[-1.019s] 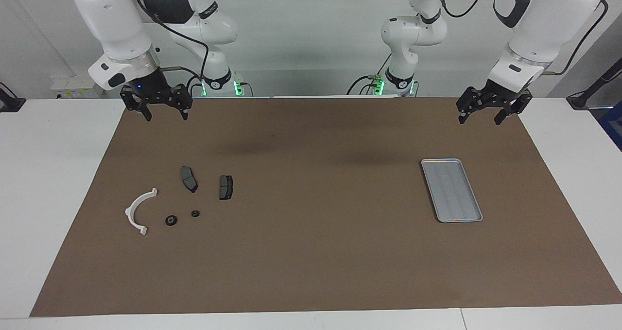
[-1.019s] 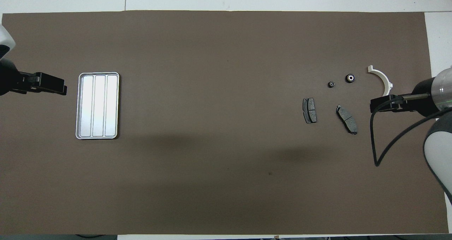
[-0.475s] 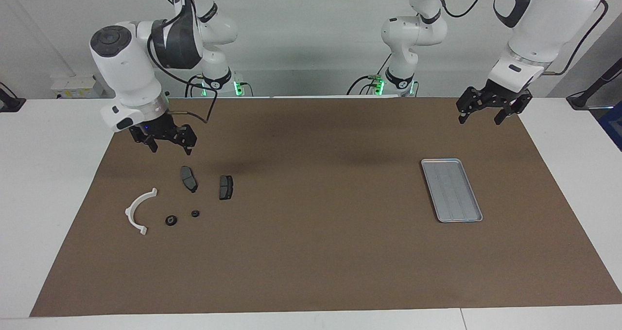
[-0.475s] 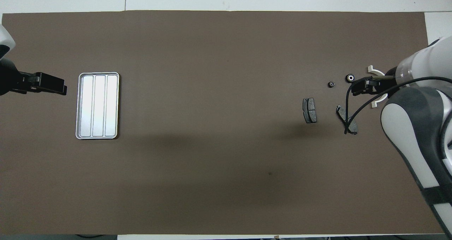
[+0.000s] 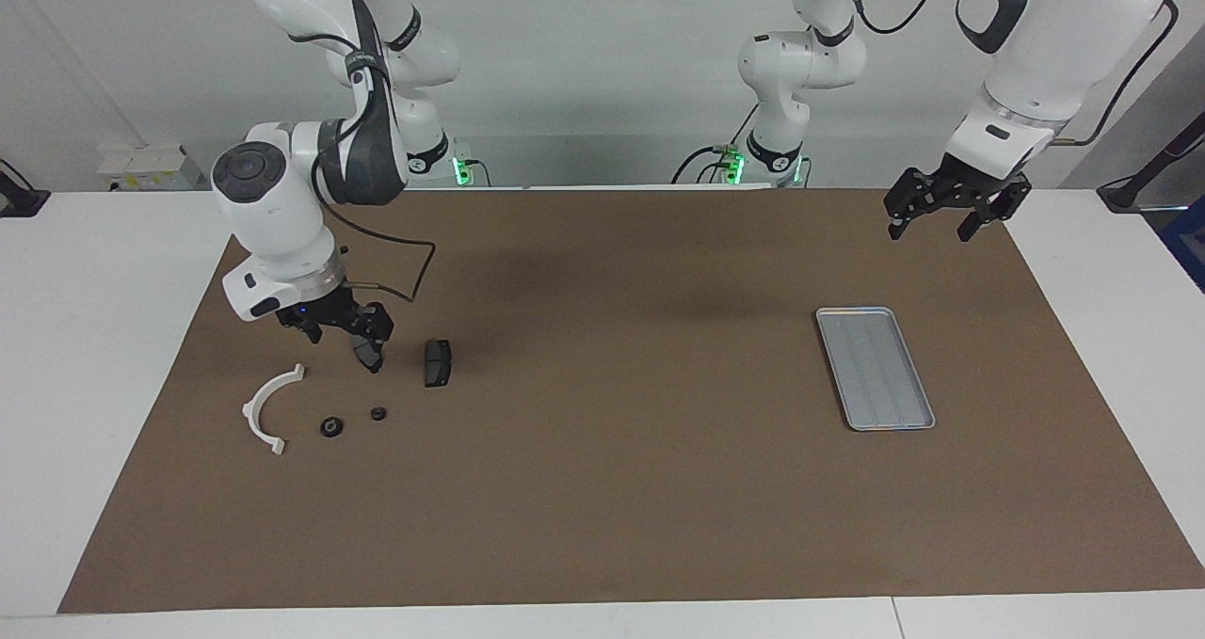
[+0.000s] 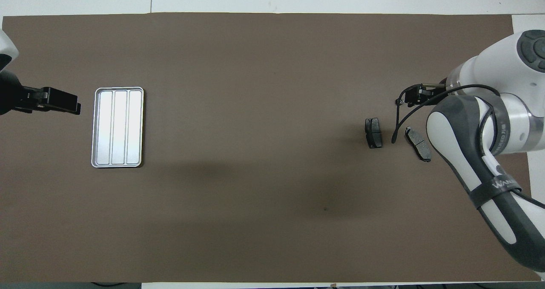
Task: Pick bearing gear from pile to tray
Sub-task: 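Reach the right gripper to the small black bearing beside the white bracket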
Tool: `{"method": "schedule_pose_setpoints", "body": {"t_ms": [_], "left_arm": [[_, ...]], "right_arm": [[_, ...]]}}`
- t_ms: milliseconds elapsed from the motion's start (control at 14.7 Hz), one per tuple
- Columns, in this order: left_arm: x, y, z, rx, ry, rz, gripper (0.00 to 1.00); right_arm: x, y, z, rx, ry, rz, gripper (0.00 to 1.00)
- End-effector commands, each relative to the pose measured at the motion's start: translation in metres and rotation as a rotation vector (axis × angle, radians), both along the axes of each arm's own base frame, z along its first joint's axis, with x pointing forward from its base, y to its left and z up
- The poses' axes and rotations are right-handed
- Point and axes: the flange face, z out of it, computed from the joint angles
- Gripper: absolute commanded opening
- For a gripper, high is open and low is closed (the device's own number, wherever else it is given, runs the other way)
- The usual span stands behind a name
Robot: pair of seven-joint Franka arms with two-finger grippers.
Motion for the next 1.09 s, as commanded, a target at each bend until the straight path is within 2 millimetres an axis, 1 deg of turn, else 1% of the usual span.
{"method": "schedule_pose_setpoints", "body": {"t_ms": [0, 68, 204, 272, 475, 611, 679, 883, 1019], "left_arm": [[-0.006, 0.0, 0.001, -0.005, 0.001, 0.005, 1.0], [-0.006, 0.0, 0.002, -0.006, 0.0, 0.005, 1.0], [-0.006, 0.0, 0.001, -0.005, 0.001, 0.005, 1.0], [-0.006, 0.0, 0.001, -0.005, 0.001, 0.005, 1.0], [-0.006, 0.0, 0.001, -0.004, 0.001, 0.005, 1.0], [-0.006, 0.0, 0.001, -0.004, 0.001, 0.005, 1.0], [-0.006, 0.0, 0.001, -0.004, 0.001, 0.005, 1.0], [-0.006, 0.0, 0.001, -0.004, 0.001, 0.005, 1.0], [-0.006, 0.0, 0.001, -0.005, 0.001, 0.005, 1.0]], "right_arm": [[0.011, 0.004, -0.026, -0.01, -0.022, -0.058, 1.0], [0.014, 0.004, -0.035, -0.009, -0.022, -0.074, 1.0], [0.017, 0.005, -0.046, -0.008, -0.027, -0.113, 0.95], [0.018, 0.006, -0.053, -0.008, -0.025, -0.134, 0.94], [0.024, 0.007, -0.073, -0.005, -0.036, -0.162, 0.95], [0.026, 0.007, -0.08, -0.008, -0.035, -0.164, 0.96], [0.029, 0.007, -0.088, -0.007, -0.043, -0.17, 0.97], [0.035, 0.006, -0.103, -0.003, -0.069, -0.172, 0.97], [0.038, 0.006, -0.107, -0.001, -0.074, -0.193, 0.97]]}}
